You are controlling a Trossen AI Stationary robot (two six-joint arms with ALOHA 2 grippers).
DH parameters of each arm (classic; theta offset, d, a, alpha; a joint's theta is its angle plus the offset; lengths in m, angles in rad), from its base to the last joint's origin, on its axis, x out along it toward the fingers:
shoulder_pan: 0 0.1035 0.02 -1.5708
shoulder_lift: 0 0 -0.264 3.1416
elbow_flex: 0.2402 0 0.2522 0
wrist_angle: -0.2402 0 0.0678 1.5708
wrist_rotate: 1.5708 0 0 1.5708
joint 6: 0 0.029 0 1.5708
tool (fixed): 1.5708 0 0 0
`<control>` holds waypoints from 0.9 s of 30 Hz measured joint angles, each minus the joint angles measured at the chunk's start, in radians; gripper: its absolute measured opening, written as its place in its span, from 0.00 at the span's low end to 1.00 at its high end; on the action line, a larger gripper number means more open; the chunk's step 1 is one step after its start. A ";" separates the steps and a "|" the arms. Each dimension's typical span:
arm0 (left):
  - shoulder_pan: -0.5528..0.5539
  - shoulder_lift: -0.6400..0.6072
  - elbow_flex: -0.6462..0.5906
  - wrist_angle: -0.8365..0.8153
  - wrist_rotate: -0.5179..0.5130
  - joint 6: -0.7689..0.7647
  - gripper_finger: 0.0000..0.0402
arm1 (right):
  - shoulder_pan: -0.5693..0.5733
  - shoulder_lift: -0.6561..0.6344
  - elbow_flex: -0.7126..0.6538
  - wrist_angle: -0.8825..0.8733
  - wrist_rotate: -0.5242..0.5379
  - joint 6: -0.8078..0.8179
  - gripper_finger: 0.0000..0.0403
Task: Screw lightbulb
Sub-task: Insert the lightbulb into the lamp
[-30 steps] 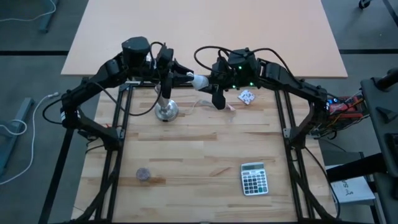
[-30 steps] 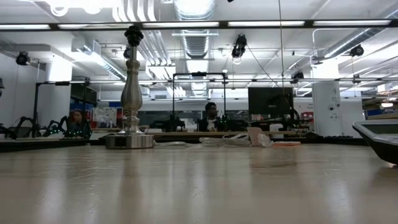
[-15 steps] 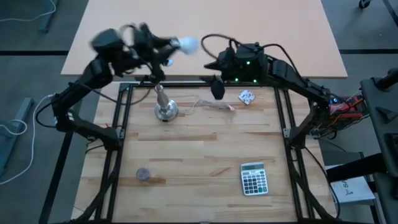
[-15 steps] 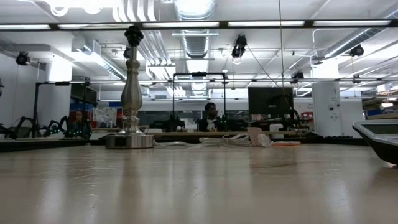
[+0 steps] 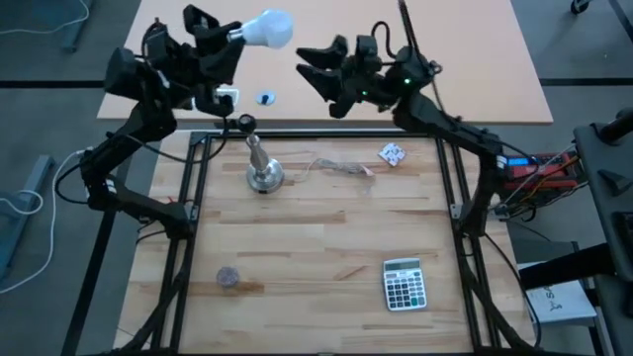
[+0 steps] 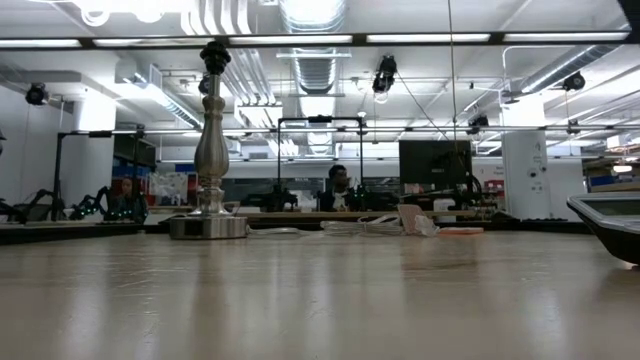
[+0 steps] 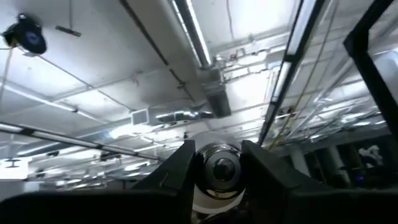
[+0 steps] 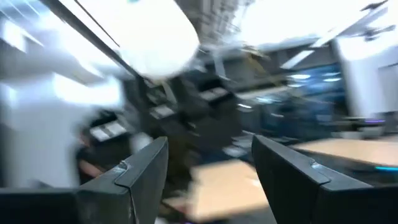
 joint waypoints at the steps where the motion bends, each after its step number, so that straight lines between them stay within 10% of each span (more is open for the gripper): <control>1: 0.000 0.005 -0.003 0.001 0.017 -0.001 0.25 | -0.007 0.015 0.000 0.050 -0.025 0.059 0.56; 27: 0.002 0.036 -0.154 0.073 0.062 -0.149 0.25 | 0.023 0.032 0.000 0.149 -0.037 -0.069 0.60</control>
